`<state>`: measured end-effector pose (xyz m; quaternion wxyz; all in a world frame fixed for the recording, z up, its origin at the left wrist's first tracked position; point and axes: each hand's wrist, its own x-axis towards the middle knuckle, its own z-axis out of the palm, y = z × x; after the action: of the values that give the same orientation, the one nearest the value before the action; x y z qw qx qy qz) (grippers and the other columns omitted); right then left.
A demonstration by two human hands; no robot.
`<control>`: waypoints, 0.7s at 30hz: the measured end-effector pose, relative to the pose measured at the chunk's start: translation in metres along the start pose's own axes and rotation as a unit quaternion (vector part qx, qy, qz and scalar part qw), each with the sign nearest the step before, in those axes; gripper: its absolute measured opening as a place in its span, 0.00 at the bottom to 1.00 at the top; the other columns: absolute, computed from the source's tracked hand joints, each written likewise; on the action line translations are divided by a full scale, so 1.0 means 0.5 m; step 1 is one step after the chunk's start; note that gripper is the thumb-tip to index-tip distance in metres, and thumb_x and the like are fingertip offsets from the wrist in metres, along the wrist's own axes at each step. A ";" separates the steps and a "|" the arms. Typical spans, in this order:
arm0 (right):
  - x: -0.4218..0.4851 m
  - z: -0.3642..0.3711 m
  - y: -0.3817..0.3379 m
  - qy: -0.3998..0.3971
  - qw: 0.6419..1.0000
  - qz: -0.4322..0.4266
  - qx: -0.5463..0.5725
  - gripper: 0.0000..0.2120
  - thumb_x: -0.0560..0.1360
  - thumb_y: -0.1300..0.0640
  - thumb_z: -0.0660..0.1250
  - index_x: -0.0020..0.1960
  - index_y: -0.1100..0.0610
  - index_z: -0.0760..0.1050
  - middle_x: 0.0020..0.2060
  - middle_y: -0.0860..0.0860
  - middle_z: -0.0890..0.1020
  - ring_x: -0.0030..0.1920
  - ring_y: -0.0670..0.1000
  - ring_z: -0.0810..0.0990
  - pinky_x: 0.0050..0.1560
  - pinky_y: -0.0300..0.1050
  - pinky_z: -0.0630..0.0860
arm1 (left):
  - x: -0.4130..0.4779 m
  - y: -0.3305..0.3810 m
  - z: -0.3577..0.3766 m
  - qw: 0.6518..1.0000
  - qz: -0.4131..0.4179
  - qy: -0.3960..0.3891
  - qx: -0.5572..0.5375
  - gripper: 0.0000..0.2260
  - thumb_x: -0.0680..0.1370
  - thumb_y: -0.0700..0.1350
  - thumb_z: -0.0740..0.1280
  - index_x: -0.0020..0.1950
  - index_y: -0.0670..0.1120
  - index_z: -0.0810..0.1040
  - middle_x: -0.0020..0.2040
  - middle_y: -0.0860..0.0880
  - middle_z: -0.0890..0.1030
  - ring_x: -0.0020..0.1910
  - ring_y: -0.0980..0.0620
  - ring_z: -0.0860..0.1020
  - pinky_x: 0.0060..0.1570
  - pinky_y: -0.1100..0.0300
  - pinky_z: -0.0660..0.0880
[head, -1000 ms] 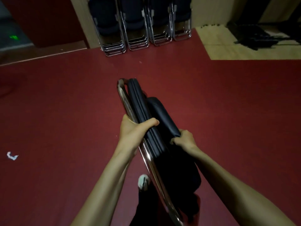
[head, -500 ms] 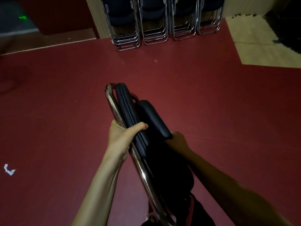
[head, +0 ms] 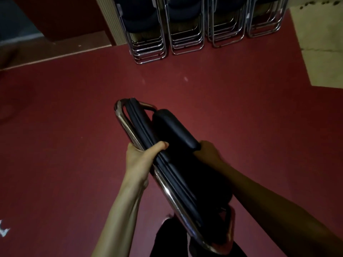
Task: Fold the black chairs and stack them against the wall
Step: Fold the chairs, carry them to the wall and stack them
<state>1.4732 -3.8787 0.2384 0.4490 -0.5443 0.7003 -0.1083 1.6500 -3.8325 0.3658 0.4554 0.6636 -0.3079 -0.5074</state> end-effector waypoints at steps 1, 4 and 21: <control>0.048 -0.028 -0.016 0.009 1.000 0.003 -0.008 0.06 0.75 0.57 0.64 0.41 0.56 0.71 0.38 0.53 0.76 0.40 0.51 0.76 0.38 0.41 0.67 | 0.044 0.016 0.021 1.000 -0.006 -0.003 -0.003 0.08 0.68 0.33 0.75 0.41 0.43 0.80 0.35 0.48 0.83 0.33 0.54 0.82 0.33 0.63 0.79; 0.206 -0.109 -0.066 0.018 0.999 0.021 -0.026 0.10 0.74 0.58 0.64 0.35 0.57 0.70 0.32 0.52 0.75 0.36 0.52 0.75 0.29 0.40 0.65 | 0.196 0.067 0.088 0.999 -0.023 -0.005 -0.029 0.06 0.69 0.34 0.75 0.42 0.42 0.81 0.38 0.45 0.84 0.36 0.51 0.83 0.37 0.60 0.81; 1.028 -0.472 -0.467 0.068 0.997 -0.015 -0.028 0.28 0.58 0.41 0.59 0.42 0.64 0.77 0.35 0.57 0.79 0.36 0.51 0.77 0.37 0.46 0.71 | 1.077 0.465 0.353 0.995 0.004 -0.052 -0.084 0.08 0.69 0.34 0.75 0.46 0.37 0.81 0.37 0.43 0.80 0.35 0.48 0.79 0.34 0.60 0.77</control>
<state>1.4503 -4.4900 0.2605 0.3835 -0.5585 0.7236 -0.1322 1.6533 -4.4449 0.3550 0.4948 0.5942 -0.2898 -0.5640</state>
